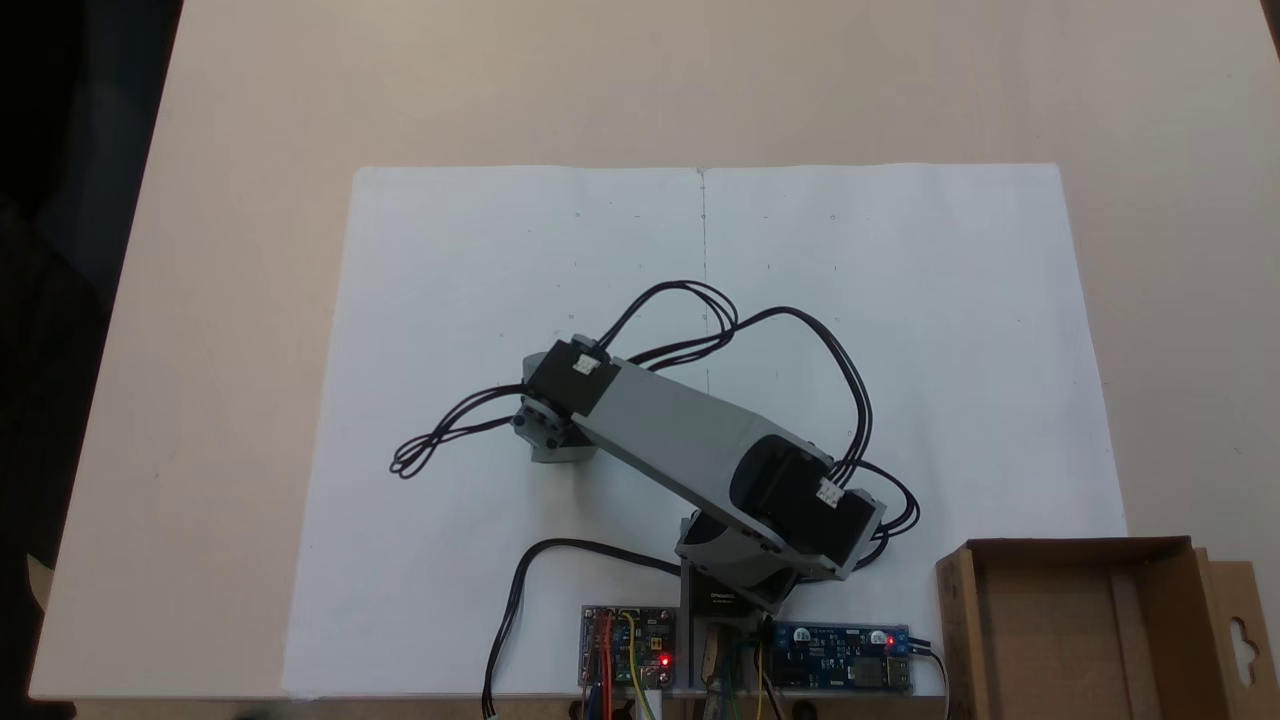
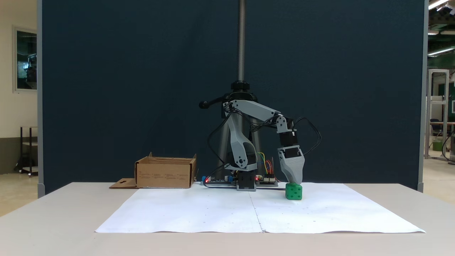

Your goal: Grasp a green dice and put it in the bin.

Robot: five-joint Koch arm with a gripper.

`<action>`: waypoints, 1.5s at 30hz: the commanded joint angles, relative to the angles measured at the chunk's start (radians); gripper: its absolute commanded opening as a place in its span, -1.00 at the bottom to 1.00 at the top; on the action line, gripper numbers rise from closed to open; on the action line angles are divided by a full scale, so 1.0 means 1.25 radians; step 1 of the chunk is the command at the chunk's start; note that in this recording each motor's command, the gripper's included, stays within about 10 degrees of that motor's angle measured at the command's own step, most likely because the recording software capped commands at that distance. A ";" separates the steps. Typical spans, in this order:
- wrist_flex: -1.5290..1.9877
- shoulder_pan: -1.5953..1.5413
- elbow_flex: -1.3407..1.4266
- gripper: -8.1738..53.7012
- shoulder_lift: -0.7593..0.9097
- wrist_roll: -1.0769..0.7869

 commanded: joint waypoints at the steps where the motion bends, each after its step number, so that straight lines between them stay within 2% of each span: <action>1: -0.037 -0.020 -0.031 0.53 0.012 0.067; 15: 0.061 -0.032 -0.011 0.53 0.037 0.069; 23: 0.063 -0.027 0.016 0.50 0.112 0.067; 45: 0.070 -0.028 0.025 0.50 0.026 0.120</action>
